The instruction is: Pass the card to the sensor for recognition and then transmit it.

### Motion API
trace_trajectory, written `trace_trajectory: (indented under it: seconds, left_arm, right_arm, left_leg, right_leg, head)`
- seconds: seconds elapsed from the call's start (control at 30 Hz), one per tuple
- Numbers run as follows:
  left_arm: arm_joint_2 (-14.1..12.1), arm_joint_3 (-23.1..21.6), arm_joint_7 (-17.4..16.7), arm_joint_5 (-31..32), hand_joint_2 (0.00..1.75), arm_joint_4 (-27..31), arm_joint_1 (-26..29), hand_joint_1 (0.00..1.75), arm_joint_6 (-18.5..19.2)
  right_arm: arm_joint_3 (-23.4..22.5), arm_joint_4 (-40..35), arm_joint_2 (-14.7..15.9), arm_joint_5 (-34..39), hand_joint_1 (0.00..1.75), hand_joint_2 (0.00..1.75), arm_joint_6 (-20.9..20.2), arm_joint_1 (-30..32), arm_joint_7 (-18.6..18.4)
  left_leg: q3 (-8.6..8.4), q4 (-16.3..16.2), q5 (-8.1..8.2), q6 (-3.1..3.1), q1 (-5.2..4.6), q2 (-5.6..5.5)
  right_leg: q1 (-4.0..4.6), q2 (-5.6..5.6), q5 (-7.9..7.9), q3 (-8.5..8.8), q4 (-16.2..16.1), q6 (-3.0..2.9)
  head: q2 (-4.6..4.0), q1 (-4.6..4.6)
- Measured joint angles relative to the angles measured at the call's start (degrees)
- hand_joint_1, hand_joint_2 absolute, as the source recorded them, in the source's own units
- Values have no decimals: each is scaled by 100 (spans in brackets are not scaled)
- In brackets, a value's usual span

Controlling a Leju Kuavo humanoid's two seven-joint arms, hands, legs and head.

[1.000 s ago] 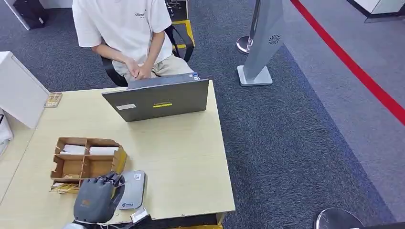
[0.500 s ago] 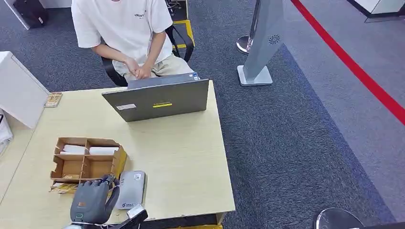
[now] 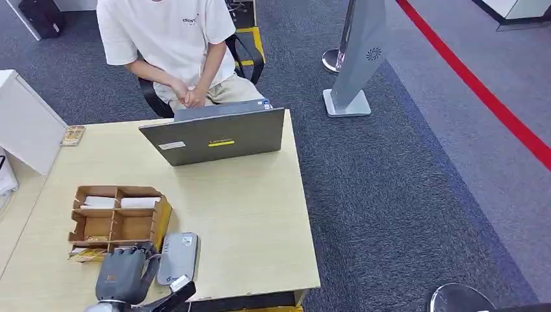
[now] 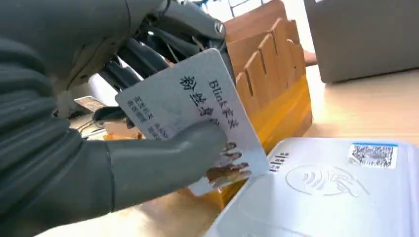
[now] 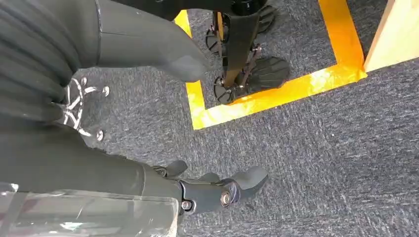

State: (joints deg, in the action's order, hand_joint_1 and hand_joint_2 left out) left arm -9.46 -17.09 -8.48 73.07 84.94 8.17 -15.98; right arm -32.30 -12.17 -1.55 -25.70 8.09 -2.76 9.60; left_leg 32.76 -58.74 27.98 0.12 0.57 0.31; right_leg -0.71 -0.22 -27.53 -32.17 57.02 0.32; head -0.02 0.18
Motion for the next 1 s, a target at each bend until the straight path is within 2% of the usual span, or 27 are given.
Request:
trace_trajectory:
  seconds: [0.37,0.53,0.63,0.8,0.93,1.0]
  left_arm:
    - [81,131,61,7,175,-420,-128,175,88]
    - [114,146,229,111,175,-481,-140,175,-100]
    - [129,147,425,260,175,-464,-149,175,-488]
    - [173,147,1098,654,175,219,-345,175,-1948]
    - [219,144,1259,734,175,754,-625,175,-2155]
    - [230,142,1509,723,175,1032,-767,175,-2304]
  right_arm:
    - [0,0,-11,-55,0,175,-31,-26,-37]
    - [0,0,-22,-129,0,175,-48,-29,-37]
    - [-2,0,-37,-171,0,175,-55,-31,-35]
    - [-9,0,-83,-335,0,175,-55,-62,-33]
    - [-9,0,-116,-380,0,175,-57,-115,-35]
    - [-9,0,-133,-418,0,175,-66,-115,-35]
  left_leg:
    - [-2,0,-2,1,1,-1]
    - [-2,0,-1,1,0,0]
    - [-1,0,-2,1,0,0]
    - [0,-2,-3,1,1,-1]
    - [-8,-2,-3,1,1,4]
    - [-5,-4,-6,0,2,-1]
  right_leg:
    - [1,-1,0,3,1,0]
    - [0,-1,0,1,1,0]
    - [0,-1,0,1,1,0]
    - [1,-3,1,0,1,0]
    - [0,1,6,4,1,-5]
    - [1,-2,6,0,1,-5]
  head:
    - [0,0]
    - [0,-2]
    - [0,-2]
    - [0,-2]
    - [0,-2]
    - [0,-2]
